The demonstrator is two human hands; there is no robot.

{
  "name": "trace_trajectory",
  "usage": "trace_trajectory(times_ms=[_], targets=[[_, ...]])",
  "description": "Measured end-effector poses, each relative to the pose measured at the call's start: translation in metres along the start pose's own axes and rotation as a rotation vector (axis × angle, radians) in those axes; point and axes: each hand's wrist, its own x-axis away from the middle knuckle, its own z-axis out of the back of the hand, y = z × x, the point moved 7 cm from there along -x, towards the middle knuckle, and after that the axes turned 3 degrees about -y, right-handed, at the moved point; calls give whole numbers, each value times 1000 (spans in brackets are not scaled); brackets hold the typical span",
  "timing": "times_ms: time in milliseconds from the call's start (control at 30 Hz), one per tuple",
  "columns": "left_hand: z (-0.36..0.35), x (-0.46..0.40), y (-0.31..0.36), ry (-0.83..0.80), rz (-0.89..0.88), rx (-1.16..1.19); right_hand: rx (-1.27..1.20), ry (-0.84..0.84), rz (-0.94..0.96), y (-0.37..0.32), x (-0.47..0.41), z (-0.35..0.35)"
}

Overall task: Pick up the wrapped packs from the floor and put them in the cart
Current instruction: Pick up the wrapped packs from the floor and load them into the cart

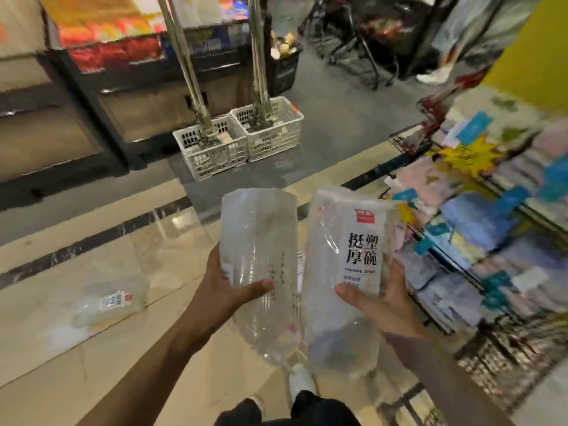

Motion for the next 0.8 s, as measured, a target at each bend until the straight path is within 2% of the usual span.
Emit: trace_trajectory(times_ms=[167, 467, 633, 800], targets=[[-56, -3, 24, -301, -70, -53, -96, 321, -50, 30, 87, 50], [-205, 55, 16, -893, -22, -253, -289, 761, -66, 97, 277, 93], [-282, 111, 8, -1078, -23, -249, -383, 984, -125, 139, 358, 109], [-342, 159, -13, -1157, -6, -304, -459, 1071, -201, 185, 410, 130]])
